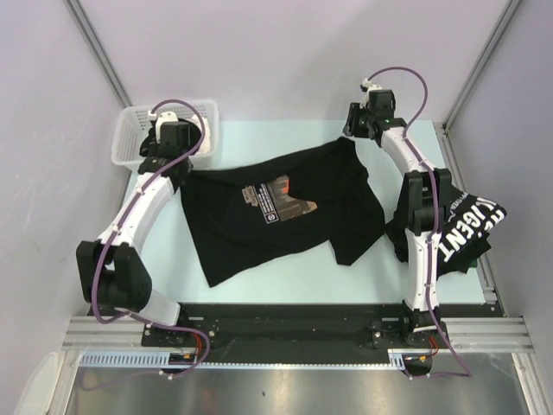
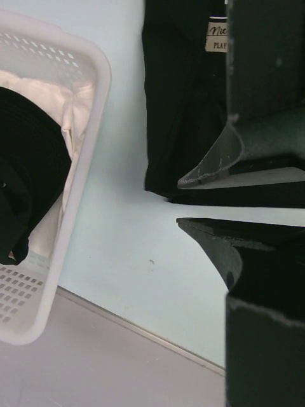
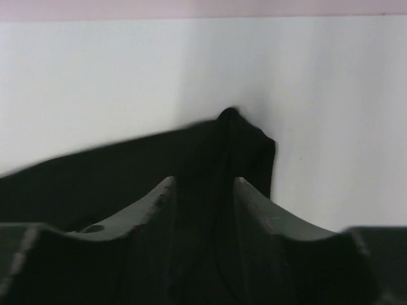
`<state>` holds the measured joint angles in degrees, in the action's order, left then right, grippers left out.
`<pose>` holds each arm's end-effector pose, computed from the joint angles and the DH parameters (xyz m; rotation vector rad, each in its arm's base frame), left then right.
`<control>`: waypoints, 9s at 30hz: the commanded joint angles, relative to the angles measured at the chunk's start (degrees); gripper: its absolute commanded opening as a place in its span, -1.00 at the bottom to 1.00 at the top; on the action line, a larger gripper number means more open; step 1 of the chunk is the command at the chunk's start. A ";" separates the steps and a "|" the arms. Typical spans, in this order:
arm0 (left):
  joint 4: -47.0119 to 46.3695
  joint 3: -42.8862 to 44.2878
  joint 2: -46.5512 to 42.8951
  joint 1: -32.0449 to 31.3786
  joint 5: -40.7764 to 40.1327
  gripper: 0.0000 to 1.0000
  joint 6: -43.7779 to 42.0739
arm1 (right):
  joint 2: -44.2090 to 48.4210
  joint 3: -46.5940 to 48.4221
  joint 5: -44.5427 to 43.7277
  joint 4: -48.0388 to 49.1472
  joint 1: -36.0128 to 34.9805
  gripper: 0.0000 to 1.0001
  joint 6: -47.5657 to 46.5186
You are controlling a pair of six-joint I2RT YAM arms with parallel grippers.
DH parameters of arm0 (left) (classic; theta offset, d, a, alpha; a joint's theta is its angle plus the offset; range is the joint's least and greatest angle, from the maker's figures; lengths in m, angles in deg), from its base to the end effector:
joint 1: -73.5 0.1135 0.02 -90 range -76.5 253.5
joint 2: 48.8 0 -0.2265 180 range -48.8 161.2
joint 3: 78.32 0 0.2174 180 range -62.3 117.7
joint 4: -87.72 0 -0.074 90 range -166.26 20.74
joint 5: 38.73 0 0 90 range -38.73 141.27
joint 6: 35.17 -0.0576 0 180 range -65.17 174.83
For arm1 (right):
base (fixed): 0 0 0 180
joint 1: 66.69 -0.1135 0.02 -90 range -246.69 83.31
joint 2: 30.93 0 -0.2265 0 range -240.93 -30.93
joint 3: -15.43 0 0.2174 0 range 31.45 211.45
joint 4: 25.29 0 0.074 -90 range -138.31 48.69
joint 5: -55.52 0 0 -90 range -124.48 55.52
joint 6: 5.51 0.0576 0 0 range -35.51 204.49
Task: Fold and stack the t-shirts
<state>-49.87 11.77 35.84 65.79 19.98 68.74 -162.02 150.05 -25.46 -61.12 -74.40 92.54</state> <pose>0.3149 -0.0124 0.2856 -0.4093 2.0946 0.3836 0.4908 0.0756 0.2277 -0.0867 2.1428 0.3292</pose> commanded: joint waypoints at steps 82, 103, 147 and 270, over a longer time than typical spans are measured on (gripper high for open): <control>18.17 -22.91 -24.43 -21.21 23.38 -0.21 24.50 | 64.21 -72.29 -21.92 -14.74 -40.37 0.16 23.68; 19.84 -20.89 -26.37 -21.12 22.67 -0.20 24.06 | 50.85 -71.15 -30.20 -9.55 -40.55 0.16 11.55; 20.02 -30.55 -19.52 -21.21 21.88 -0.13 33.98 | 47.85 -67.89 -27.48 -12.79 -34.05 -1.00 6.98; 2.89 67.54 19.33 4.36 7.54 -1.00 14.47 | 19.11 16.95 -19.74 5.64 -2.31 -1.00 -10.08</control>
<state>-39.05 78.41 57.69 67.02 30.12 84.66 -147.99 170.49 -41.81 -66.44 -79.31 84.80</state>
